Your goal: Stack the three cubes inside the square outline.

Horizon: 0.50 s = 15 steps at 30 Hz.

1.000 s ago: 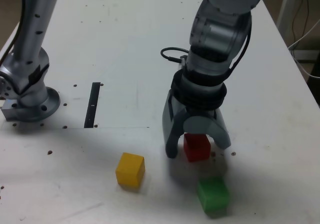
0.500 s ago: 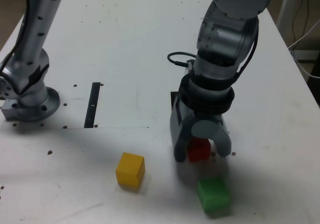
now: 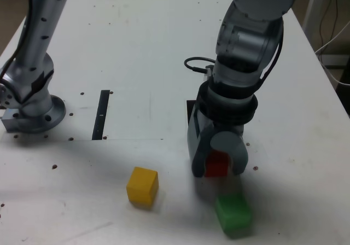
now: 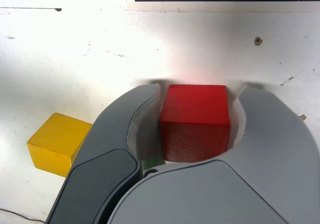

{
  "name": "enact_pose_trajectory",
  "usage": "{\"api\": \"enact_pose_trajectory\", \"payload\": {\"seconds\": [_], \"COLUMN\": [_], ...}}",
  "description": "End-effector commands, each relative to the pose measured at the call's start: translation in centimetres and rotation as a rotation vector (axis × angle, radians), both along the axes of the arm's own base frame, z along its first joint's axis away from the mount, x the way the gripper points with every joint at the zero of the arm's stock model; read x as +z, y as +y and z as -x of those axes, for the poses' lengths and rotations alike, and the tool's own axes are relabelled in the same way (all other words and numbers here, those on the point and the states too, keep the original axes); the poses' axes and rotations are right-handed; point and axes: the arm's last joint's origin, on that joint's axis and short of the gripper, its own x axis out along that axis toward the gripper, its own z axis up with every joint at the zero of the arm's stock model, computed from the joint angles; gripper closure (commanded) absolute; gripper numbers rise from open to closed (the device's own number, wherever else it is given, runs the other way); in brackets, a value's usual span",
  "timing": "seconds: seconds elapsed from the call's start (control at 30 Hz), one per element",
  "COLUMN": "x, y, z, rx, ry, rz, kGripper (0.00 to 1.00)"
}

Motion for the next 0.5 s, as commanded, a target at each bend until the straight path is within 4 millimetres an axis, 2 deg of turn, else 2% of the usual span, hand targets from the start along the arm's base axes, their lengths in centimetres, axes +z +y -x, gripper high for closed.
{"api": "enact_pose_trajectory", "payload": {"seconds": [0.0,0.27,0.47], "x": [0.3,2.6,4.2], "y": [0.1,1.1,3.3], "z": [0.2,1.7,2.8], "rx": [-0.007,-0.039,-0.069], "ry": [-0.003,-0.020,-0.035], "rz": [-0.008,-0.049,-0.055], "kGripper": [0.69,0.69,0.69]}}
